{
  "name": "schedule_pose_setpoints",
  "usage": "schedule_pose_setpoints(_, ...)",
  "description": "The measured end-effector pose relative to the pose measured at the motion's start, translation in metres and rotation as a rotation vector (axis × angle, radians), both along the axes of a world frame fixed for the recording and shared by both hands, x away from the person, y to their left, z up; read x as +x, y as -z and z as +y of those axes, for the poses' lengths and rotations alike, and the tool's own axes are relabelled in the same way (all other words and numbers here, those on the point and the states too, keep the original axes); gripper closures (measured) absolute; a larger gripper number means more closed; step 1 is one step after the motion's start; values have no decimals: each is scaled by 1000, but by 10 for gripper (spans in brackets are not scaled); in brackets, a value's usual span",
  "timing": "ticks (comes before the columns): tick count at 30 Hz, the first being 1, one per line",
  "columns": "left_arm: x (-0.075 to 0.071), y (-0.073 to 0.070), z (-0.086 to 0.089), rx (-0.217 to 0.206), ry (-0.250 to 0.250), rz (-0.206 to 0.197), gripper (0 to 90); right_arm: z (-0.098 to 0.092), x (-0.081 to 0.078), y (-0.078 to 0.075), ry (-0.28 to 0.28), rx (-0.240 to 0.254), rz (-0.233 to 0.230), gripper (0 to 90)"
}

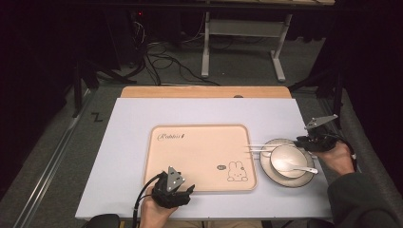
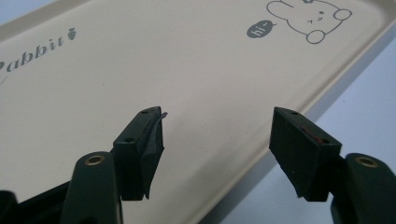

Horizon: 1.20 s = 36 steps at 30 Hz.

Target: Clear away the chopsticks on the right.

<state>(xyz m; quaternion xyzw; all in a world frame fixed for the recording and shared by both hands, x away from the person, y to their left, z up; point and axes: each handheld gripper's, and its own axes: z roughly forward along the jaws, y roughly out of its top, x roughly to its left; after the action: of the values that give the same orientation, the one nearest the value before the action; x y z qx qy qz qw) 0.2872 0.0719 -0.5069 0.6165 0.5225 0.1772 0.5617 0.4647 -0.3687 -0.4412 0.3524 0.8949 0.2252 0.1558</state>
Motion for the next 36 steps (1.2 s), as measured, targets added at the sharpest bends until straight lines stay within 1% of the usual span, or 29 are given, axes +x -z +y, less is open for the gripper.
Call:
schedule_pose_setpoints(1, 0, 0, 0, 5, 2, 2, 353, -1, 0, 0, -15, -7, 4, 731)
schedule_pose_setpoints(3, 0, 0, 0, 9, 5, 3, 353, -1, 0, 0, -15, -8, 6, 731)
schedule_pose_setpoints(4, 0, 0, 0, 2, 7, 3, 352, -1, 0, 1, -19, -10, 7, 731)
schedule_pose_setpoints(6, -1, 0, 0, 0, 10, 4, 350, 0, 0, 2, -13, -16, 22, 730)
schedule_pose_setpoints(7, -1, 0, 0, 5, 12, 4, 349, -1, 0, 3, -19, -25, 21, 727)
schedule_pose_setpoints(8, -1, 0, -1, -2, 12, 2, 349, -1, 0, 3, -19, -25, 21, 727)
schedule_pose_setpoints(9, -1, 1, -1, -2, 14, 2, 348, -1, 0, 3, -19, -23, 27, 727)
schedule_pose_setpoints(12, -1, 1, -1, -2, 15, 2, 347, -1, 0, 3, -21, -18, 24, 730)
schedule_pose_setpoints(13, -1, 1, -2, -2, 14, 1, 348, -2, 0, 3, -30, -26, 26, 734)
schedule_pose_setpoints(17, -1, 1, -1, -2, 14, 1, 348, -2, -1, 2, -37, -28, 25, 746)
schedule_pose_setpoints(19, -1, 1, -1, -2, 15, 2, 348, -2, -2, 2, -36, -24, 32, 758)
schedule_pose_setpoints(20, -1, 1, -1, -2, 15, 2, 348, -2, -1, 2, -46, -34, 30, 759)
schedule_pose_setpoints(23, -1, 1, -2, -2, 14, 0, 348, -2, -1, 1, -43, -37, 41, 763)
schedule_pose_setpoints(26, -1, 1, -2, -2, 14, -1, 348, -1, 0, 1, -48, -45, 41, 764)
schedule_pose_setpoints(27, -1, 1, -2, -2, 14, -1, 348, 0, 0, 1, -41, -37, 43, 764)
schedule_pose_setpoints(28, -1, 1, -1, -1, 15, 1, 348, 0, 1, 1, -47, -45, 39, 764)
schedule_pose_setpoints(29, -1, 1, -2, -1, 15, 2, 348, 0, 1, 1, -47, -42, 40, 764)
schedule_pose_setpoints(31, -1, 1, -2, -2, 14, 0, 348, 1, 1, 1, -44, -44, 48, 764)
schedule_pose_setpoints(32, -1, 1, -2, 2, 17, 2, 348, 1, 2, 1, -48, -44, 41, 764)
schedule_pose_setpoints(34, -1, 1, -2, 2, 16, 2, 349, 0, 2, 1, -55, -37, 49, 772)
schedule_pose_setpoints(36, -1, 1, -2, 2, 15, 3, 349, 0, 1, 1, -50, -40, 53, 775)
